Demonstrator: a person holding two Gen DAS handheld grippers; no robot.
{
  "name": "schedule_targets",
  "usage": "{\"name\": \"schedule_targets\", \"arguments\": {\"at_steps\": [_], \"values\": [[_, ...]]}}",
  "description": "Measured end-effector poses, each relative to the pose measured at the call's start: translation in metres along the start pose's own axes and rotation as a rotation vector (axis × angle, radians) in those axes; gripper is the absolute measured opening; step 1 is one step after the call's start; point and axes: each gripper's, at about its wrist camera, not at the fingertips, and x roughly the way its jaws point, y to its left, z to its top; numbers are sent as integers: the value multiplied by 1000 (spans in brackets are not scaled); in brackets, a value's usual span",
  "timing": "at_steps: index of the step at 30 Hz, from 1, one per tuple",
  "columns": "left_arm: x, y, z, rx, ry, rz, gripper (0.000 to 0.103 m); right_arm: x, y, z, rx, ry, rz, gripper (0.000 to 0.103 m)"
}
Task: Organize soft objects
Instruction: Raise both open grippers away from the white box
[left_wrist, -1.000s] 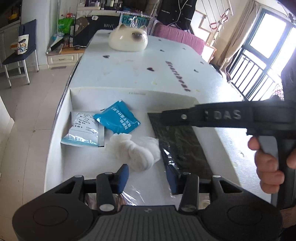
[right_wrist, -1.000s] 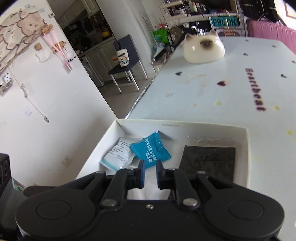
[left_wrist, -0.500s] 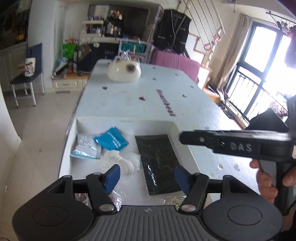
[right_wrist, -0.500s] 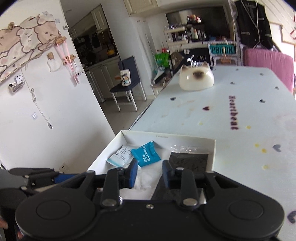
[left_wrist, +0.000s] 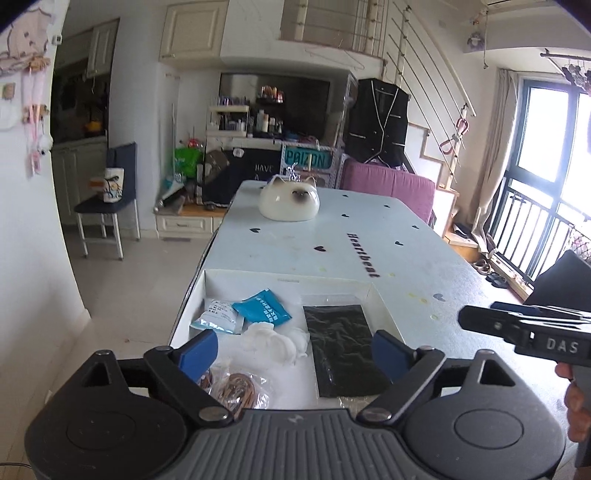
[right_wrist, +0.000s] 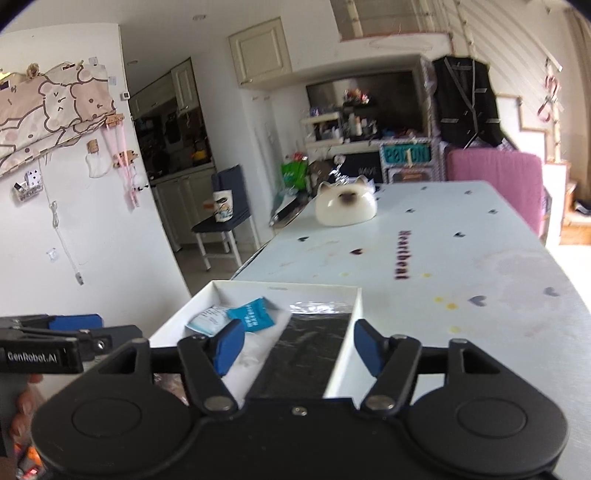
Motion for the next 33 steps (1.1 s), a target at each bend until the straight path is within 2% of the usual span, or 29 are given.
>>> {"name": "schedule_targets", "arguments": {"at_steps": [7,14,19,28,33], "values": [[-21,-14,-27,0,-54,24,98,-35,-7,-34,-25,-60,-63,74],[-36,-29,-55,7,-108,36,103,-57,-11,-61,-42,-75,-112,78],[-40,-37,-73,21,-102,38,103,-67,-12,-74,-58,-95,-154,82],[-38,-39,-97,39,-113,69,103,-78,-13,-94,-76,-110,-172,89],[-36,-42,-107,54,-106,41,103,-83,-12,-100,-99,-120,-203,91]]}}
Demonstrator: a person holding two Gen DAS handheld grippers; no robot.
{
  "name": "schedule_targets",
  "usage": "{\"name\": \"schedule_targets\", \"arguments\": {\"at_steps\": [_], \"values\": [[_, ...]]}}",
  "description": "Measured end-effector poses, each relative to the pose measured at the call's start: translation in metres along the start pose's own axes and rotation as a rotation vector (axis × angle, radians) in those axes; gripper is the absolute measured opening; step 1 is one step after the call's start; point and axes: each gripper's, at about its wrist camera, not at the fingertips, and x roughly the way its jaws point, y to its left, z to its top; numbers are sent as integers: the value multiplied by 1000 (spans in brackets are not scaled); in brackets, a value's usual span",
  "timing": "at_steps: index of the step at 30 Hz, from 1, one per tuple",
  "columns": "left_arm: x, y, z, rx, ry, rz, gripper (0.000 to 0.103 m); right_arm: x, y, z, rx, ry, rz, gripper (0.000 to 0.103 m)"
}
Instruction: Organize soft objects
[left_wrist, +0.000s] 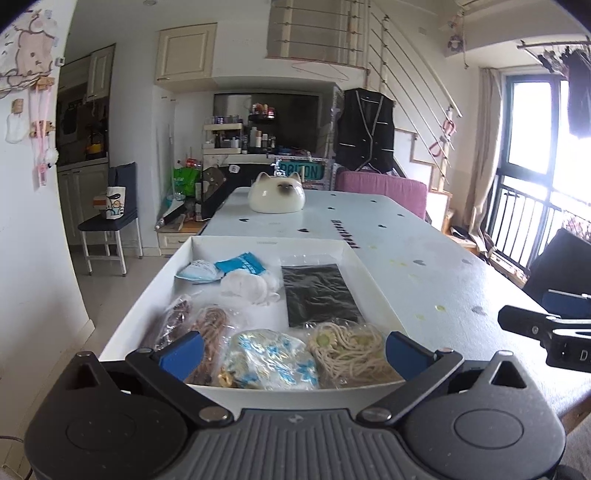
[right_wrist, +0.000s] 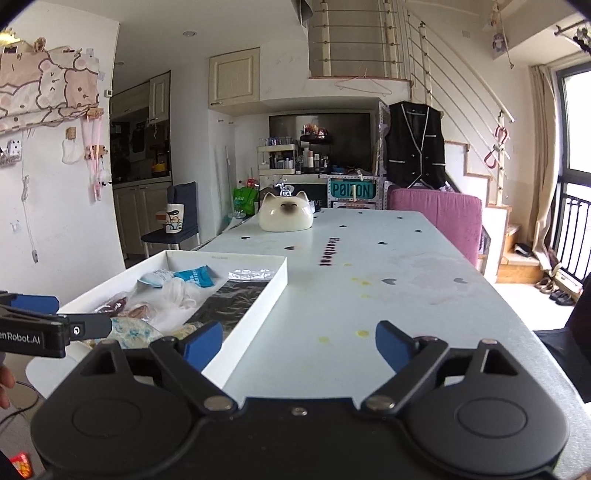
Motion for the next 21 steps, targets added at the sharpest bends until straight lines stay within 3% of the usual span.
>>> {"name": "schedule_targets", "arguments": {"at_steps": [9,21], "values": [[-1,-6,-6,25,-5,-8,103,-7,0,-1,-7,-19,-33,103],[-10,-5,-4,26,-42,-12,103,-10,-5,-2,11,-30,-64,103]]}}
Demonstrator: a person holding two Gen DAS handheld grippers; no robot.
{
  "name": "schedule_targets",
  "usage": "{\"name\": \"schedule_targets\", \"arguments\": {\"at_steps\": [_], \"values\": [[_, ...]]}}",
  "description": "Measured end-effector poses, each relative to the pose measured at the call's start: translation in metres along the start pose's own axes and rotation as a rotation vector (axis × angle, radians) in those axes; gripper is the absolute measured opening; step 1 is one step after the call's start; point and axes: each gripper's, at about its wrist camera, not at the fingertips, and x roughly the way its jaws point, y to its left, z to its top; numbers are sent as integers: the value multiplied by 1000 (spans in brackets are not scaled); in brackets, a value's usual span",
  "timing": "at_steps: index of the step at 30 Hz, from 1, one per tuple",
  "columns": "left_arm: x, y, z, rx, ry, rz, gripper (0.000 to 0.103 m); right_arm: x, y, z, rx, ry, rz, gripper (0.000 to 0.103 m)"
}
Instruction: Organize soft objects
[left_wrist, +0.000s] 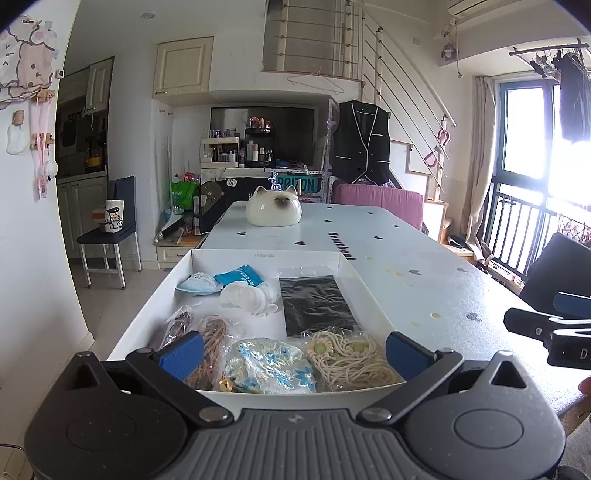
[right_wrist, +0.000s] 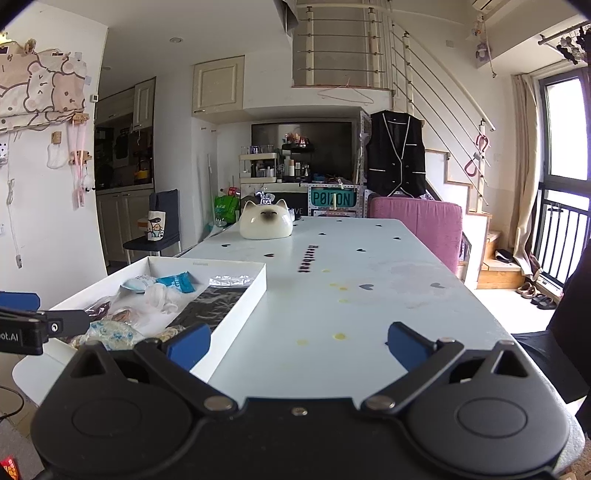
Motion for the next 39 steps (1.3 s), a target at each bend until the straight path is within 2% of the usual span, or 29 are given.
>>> {"name": "schedule_targets", "arguments": {"at_steps": [39], "values": [[-1,-3,-2,8,15,21,103,0,0,0,13,-2,-8,103]]}}
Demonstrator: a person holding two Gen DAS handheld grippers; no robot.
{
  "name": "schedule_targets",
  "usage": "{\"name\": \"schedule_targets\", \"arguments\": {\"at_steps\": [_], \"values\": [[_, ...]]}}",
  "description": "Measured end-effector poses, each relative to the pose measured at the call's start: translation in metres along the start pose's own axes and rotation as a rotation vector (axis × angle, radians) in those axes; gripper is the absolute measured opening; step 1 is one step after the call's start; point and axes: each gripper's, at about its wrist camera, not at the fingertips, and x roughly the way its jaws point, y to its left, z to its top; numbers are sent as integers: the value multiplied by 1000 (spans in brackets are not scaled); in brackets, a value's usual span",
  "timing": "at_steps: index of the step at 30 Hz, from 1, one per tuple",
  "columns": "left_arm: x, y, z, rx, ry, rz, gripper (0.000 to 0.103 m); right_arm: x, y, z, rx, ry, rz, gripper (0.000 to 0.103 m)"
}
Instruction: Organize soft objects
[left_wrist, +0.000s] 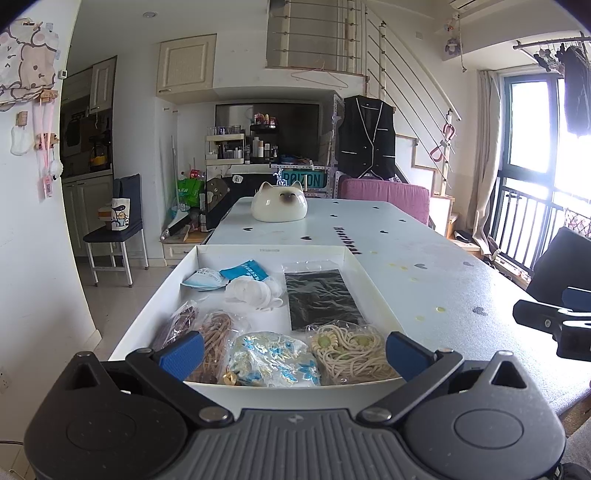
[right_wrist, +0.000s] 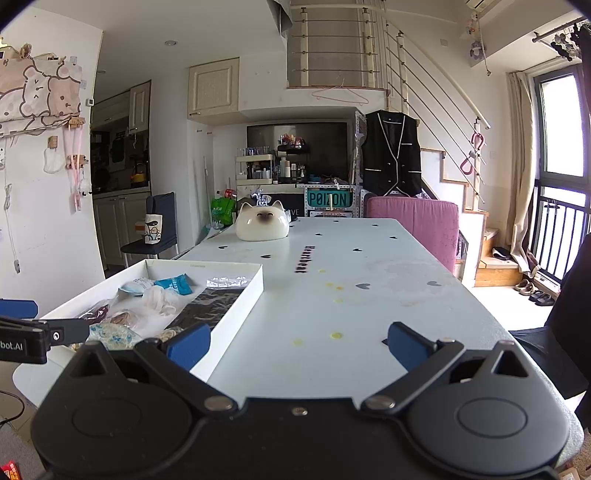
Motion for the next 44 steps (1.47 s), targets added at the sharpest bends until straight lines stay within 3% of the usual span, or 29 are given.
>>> {"name": "schedule_targets", "arguments": {"at_steps": [44], "values": [[-5,0,1,0,0,9,103,-2,0,0,-2,-1,2,103]]}}
